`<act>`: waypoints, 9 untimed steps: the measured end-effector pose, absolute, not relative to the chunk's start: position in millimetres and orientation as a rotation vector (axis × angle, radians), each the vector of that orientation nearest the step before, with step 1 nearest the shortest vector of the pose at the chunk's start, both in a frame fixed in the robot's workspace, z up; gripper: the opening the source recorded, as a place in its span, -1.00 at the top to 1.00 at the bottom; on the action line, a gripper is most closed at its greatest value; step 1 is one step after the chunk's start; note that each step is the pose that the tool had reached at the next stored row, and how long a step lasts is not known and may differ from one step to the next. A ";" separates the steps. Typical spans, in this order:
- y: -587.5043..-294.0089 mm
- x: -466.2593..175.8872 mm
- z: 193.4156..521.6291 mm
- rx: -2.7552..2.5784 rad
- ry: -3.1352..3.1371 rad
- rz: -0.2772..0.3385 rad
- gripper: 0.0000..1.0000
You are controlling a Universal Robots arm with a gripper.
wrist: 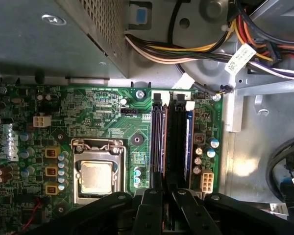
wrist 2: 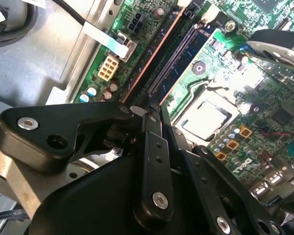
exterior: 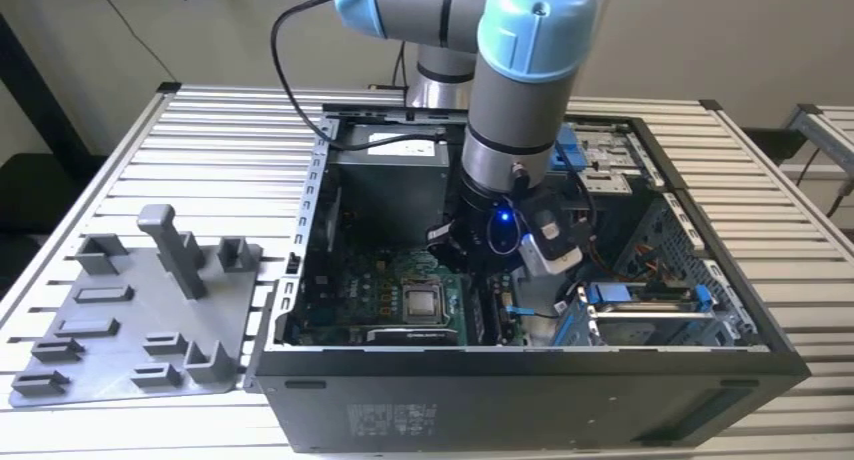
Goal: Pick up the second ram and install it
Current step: 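Insert the second ram into the second slot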
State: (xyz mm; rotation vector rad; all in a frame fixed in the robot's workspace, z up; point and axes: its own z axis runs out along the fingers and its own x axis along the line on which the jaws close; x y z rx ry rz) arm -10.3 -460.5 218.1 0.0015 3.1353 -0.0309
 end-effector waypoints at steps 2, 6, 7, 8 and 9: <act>-460.5 -10.3 218.1 -0.007 3.135 -0.031 0.72; -460.2 -10.3 218.0 -0.015 3.135 -0.031 0.72; -460.1 -10.3 218.1 -0.016 3.135 -0.031 0.72; -460.0 -10.3 218.1 -0.017 3.135 -0.031 0.72; -460.0 -10.3 218.0 -0.018 3.135 -0.031 0.72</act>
